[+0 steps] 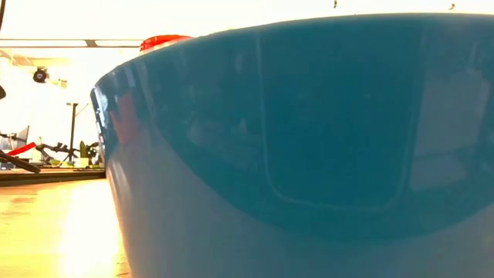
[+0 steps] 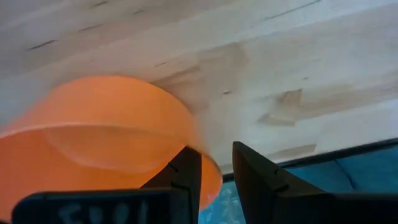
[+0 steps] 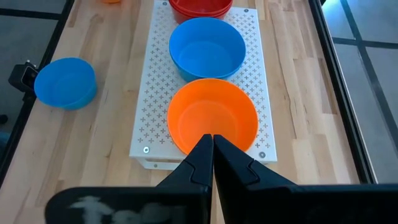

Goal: Pick & Place Mini bowls
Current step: Stack the orange bowl on the orange bowl on the shelf

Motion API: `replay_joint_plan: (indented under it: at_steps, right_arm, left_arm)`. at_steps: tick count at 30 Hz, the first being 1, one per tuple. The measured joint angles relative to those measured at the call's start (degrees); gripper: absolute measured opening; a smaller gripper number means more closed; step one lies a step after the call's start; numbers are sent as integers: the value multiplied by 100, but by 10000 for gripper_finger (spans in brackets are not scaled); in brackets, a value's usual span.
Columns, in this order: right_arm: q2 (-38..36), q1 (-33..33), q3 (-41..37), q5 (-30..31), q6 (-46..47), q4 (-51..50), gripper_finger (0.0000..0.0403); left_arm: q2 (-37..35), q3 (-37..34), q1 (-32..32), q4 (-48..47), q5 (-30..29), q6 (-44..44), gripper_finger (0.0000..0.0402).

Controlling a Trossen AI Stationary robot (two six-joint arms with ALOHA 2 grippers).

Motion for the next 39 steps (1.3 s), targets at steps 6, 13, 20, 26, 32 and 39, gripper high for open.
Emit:
replay_joint_plan:
  at_steps: [6,13,20,26,32,39]
  right_arm:
    - [0,0,0,0,0,7,8]
    - [0,-1,0,1,-3,153,8]
    - [0,-2,0,0,-22,179,8]
    - [0,-1,0,1,-22,250,8]
    - [0,-1,0,2,-22,264,8]
    - [0,0,0,3,-22,291,8]
  left_arm:
    - [356,0,0,90,-2,10,83]
    - [422,169,0,131,46,144,27]
    - [417,726,0,-647,16,408,2]
    - [346,1809,0,-2184,-68,692,1]
    - [424,3288,-1,-4302,-623,1168,1]
    - [701,4867,49,-6386,-1966,2610,0]
